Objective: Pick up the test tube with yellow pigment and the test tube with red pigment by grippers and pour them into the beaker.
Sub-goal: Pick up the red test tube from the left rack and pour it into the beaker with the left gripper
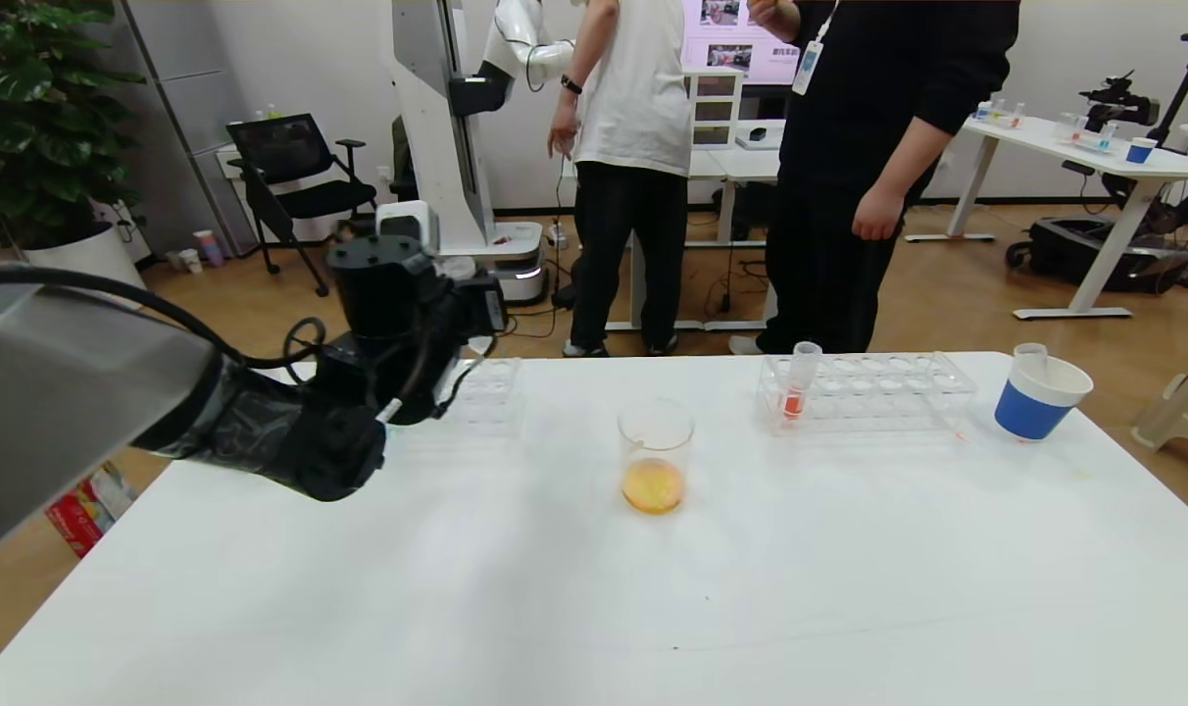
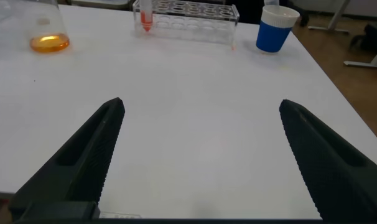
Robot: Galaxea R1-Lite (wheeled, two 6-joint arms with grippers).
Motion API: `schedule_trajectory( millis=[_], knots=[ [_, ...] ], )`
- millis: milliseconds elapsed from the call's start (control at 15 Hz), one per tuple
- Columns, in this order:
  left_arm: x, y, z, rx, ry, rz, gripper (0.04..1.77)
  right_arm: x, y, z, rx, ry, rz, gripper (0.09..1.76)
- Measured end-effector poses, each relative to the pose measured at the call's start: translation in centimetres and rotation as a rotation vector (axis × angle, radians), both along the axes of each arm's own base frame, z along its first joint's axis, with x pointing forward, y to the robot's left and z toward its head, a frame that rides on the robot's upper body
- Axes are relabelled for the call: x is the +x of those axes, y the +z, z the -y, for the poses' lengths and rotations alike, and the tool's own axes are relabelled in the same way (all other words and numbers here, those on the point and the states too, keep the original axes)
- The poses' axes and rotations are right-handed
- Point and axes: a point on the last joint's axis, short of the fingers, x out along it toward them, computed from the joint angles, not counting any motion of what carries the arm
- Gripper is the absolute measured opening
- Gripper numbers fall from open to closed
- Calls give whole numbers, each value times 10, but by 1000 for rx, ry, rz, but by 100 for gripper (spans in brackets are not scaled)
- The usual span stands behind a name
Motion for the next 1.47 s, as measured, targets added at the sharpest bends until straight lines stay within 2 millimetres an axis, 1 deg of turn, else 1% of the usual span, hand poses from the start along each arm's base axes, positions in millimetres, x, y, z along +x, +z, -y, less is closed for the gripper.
schedule_trajectory(
  millis=[133,200,400,533,600,667,733,800,933,1067,1200,1267,1467],
  knots=[
    [7,7,-53,11,50,8,52,0,0,0,0,0,0,174],
    [8,10,-83,16,82,9,52,0,0,0,0,0,0,174],
    [3,17,-167,28,173,20,52,0,0,0,0,0,0,174],
    [-4,18,-213,35,217,20,52,0,0,0,0,0,0,174],
    [-8,16,-232,37,238,17,52,0,0,0,0,0,0,174],
    [-10,14,-246,37,259,12,52,0,0,0,0,0,0,174],
    [-10,10,-254,34,276,4,52,0,0,0,0,0,0,174],
    [-9,6,-258,32,283,-3,52,0,0,0,0,0,0,174],
    [-5,-2,-259,30,285,-20,52,0,0,0,0,0,0,174],
    [2,-15,-259,31,281,-47,52,0,0,0,0,0,0,174],
    [10,-27,-261,32,280,-22,52,0,0,0,0,0,0,174],
    [14,-35,-262,32,282,-11,52,0,0,0,0,0,0,174],
    [26,-67,-266,26,284,-42,52,0,0,0,0,0,0,174]
  ],
)
